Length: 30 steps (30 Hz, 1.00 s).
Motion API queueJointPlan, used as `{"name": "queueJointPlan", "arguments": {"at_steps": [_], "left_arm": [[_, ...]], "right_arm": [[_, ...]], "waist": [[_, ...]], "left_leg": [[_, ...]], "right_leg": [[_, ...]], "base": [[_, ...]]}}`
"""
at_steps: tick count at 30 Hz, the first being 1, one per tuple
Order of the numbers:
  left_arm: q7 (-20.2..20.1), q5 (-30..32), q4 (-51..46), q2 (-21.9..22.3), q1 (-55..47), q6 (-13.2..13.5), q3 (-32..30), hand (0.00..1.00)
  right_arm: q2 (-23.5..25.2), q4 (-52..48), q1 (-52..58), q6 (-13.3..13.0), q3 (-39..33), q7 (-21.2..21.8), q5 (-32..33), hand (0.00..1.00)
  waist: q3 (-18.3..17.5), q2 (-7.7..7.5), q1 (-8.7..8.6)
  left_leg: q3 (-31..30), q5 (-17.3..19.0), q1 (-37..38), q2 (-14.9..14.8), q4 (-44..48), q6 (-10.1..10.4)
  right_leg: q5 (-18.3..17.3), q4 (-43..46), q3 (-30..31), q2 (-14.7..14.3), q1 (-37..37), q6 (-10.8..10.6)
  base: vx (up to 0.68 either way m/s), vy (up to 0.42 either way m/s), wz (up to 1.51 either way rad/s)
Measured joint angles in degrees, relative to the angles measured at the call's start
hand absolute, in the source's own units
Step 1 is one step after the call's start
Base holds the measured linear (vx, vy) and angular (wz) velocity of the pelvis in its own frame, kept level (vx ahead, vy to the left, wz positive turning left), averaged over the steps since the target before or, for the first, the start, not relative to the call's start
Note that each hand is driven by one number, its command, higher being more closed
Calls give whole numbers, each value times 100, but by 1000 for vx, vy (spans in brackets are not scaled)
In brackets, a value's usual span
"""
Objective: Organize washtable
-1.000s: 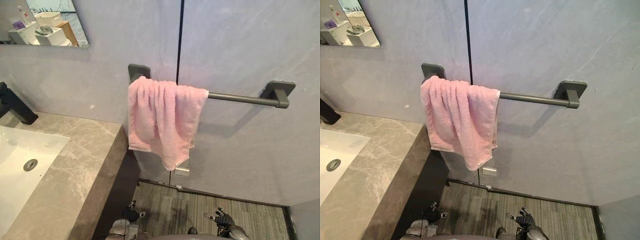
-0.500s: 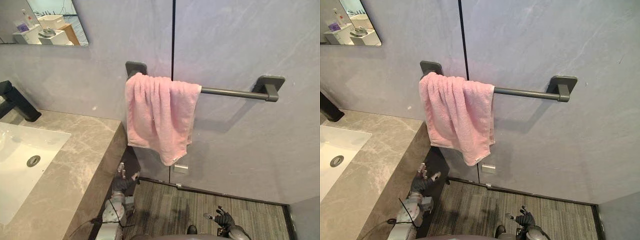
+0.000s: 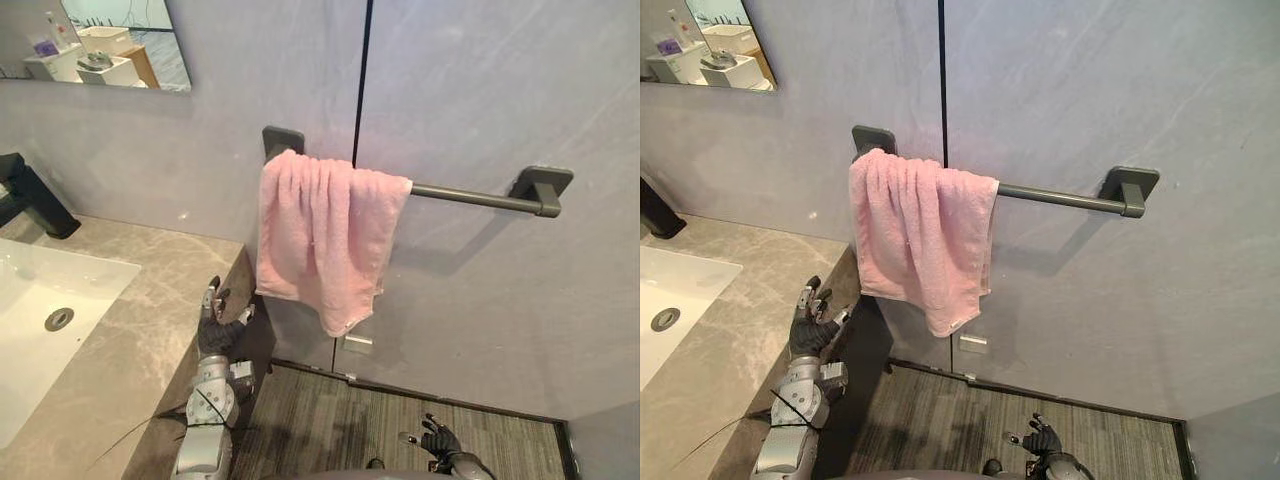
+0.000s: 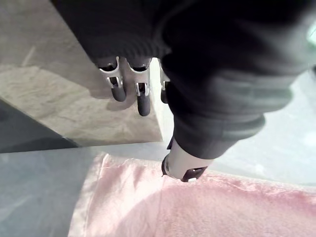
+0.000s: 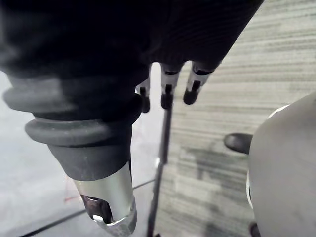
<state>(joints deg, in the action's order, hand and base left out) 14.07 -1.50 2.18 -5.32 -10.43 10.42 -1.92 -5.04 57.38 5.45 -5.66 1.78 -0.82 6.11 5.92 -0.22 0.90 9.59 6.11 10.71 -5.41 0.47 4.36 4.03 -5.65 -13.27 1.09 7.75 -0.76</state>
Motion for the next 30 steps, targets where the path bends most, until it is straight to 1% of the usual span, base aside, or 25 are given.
{"name": "queueJointPlan", "arguments": {"at_steps": [5, 7, 9, 11, 13, 15, 17, 18, 20, 22, 25, 30], "left_arm": [[8, 3, 22, -99, 378, 1, 10, 0], [-5, -11, 97, -194, 567, 6, 22, 0], [-25, -158, 317, -321, 855, 34, 25, 0], [-30, -371, 595, -467, 1069, 82, 31, 0], [-35, -469, 752, -515, 1193, 105, 45, 0], [-38, -488, 865, -583, 1347, 108, 95, 0], [-55, -506, 1030, -678, 1523, 109, 178, 0], [-75, -506, 1171, -683, 1624, 110, 178, 0], [-136, -507, 1321, -693, 1700, 109, 184, 0], [-159, -511, 1439, -727, 1718, 108, 216, 0], [-162, -518, 1568, -786, 1797, 108, 252, 0], [-190, -596, 1666, -790, 1834, 105, 449, 0]], "right_arm": [[-44, -37, 10, 10, 55, 90, -1, 0], [-68, -42, 0, 55, 113, 108, -4, 0], [-101, -71, 2, 78, 148, 114, -8, 0], [-106, -106, -19, 102, 148, 115, -12, 0], [-107, -149, -22, 111, 148, 114, -23, 0], [-106, -177, -10, 115, 150, 116, -27, 0], [-106, -209, -3, 118, 151, 118, -28, 0], [-107, -227, -5, 117, 153, 123, -33, 0], [-108, -256, -1, 117, 155, 132, -58, 0], [-114, -262, 1, 117, 160, 208, -74, 0], [-115, -312, 3, 121, 229, 228, -120, 0], [-119, -480, 66, 123, 255, 227, -125, 0]], "waist": [[-40, 42, -23], [-40, 43, -29], [-49, 48, -38], [-49, 46, -134], [-51, 41, -180], [-60, 21, -190], [-70, -8, -249], [-79, -23, -307], [-79, -24, -330], [-84, -34, -327], [-112, -90, -324], [-113, -95, -335]], "left_leg": [[0, 0, -3, -8, -26, 0], [1, 0, -7, -20, -38, 1], [14, -1, -27, -27, -46, 3], [61, -3, -27, -28, -46, 6], [103, -2, -27, -20, -56, 5], [146, -1, -46, -10, -58, 5], [147, 0, -48, 8, -58, 3], [148, 3, -48, 27, -58, -2], [184, 9, -43, 41, -56, -12], [247, 17, -43, 52, -49, -25], [302, 16, -162, 53, -4, -25], [371, 16, -185, 51, 59, -25]], "right_leg": [[2, -22, 6, 1, -22, 2], [2, -23, 9, 0, -33, 2], [4, -23, 23, -8, -95, 5], [10, -23, 60, -14, -125, 11], [11, -22, 73, -9, -147, 9], [25, -19, 107, -3, -191, -8], [37, -24, 110, -1, -198, -21], [48, -27, 116, 1, -199, -35], [72, -29, 166, 8, -214, -51], [100, -32, 237, 15, -248, -52], [173, -33, 302, 21, -386, -37], [227, -34, 388, 27, -422, -35]], "base": [[-20, 2, -1], [0, 0, 0], [26, 6, -4], [54, 17, -9], [26, 21, -12], [11, 20, -10], [0, 0, 0], [0, 0, 0], [-41, 14, -11], [-54, 16, -18], [-63, -8, -13], [-59, -3, -9]]}}
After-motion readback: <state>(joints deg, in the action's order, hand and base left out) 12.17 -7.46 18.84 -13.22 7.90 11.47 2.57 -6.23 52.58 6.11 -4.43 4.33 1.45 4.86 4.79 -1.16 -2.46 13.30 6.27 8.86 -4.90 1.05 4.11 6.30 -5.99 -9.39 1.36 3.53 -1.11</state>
